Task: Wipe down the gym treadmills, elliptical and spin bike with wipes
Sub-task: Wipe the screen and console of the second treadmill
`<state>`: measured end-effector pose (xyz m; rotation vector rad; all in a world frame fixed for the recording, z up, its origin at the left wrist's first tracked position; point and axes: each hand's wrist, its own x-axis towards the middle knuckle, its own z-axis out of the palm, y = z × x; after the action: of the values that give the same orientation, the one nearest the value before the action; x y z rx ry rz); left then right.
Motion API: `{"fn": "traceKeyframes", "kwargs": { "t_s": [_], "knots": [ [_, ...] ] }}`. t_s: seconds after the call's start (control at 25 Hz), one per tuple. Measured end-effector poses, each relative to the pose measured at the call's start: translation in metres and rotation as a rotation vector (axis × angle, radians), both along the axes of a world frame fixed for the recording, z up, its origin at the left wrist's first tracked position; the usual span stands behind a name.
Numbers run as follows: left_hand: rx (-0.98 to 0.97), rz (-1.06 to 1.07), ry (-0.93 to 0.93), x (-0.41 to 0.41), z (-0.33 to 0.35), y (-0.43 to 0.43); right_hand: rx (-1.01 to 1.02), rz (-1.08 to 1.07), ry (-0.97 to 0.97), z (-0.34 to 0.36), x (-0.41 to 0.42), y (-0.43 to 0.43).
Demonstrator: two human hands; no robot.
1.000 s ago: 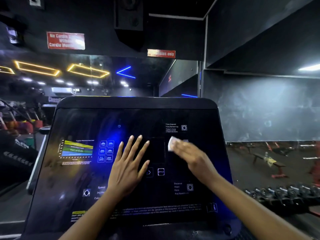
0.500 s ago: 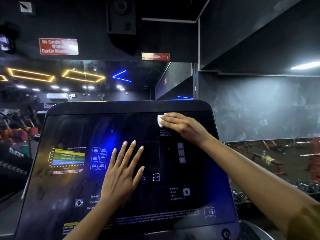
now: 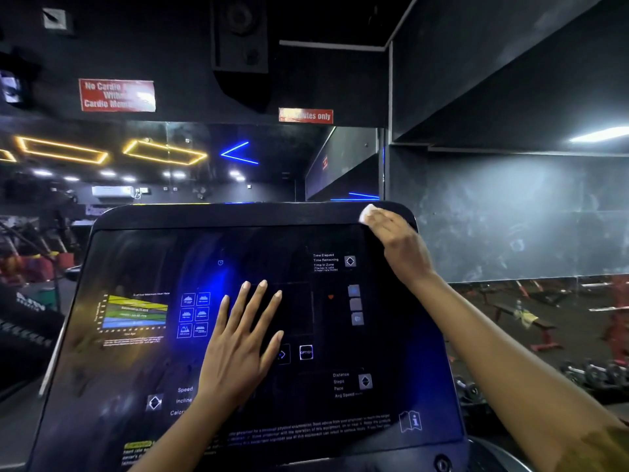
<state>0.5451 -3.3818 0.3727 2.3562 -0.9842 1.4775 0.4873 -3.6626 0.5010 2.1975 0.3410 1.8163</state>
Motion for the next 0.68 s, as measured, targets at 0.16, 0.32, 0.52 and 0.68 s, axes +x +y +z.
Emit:
{"fn": "traceKeyframes", "kwargs": {
  "t_s": [0.16, 0.32, 0.52, 0.68],
  "knots": [
    [0.006, -0.004, 0.001, 0.000, 0.001, 0.001, -0.306, 0.020, 0.089, 0.008, 0.028, 0.053],
    [0.002, -0.007, 0.004, 0.001, -0.001, 0.001, -0.103, -0.088, 0.055, 0.015, 0.015, 0.004],
    [0.006, 0.006, 0.001, 0.001, -0.001, 0.001, 0.066, -0.127, 0.111, -0.014, -0.023, -0.045],
    [0.001, 0.008, 0.005, 0.001, 0.000, 0.000, 0.100, -0.094, 0.199, -0.069, -0.054, -0.049]
  ]
}}
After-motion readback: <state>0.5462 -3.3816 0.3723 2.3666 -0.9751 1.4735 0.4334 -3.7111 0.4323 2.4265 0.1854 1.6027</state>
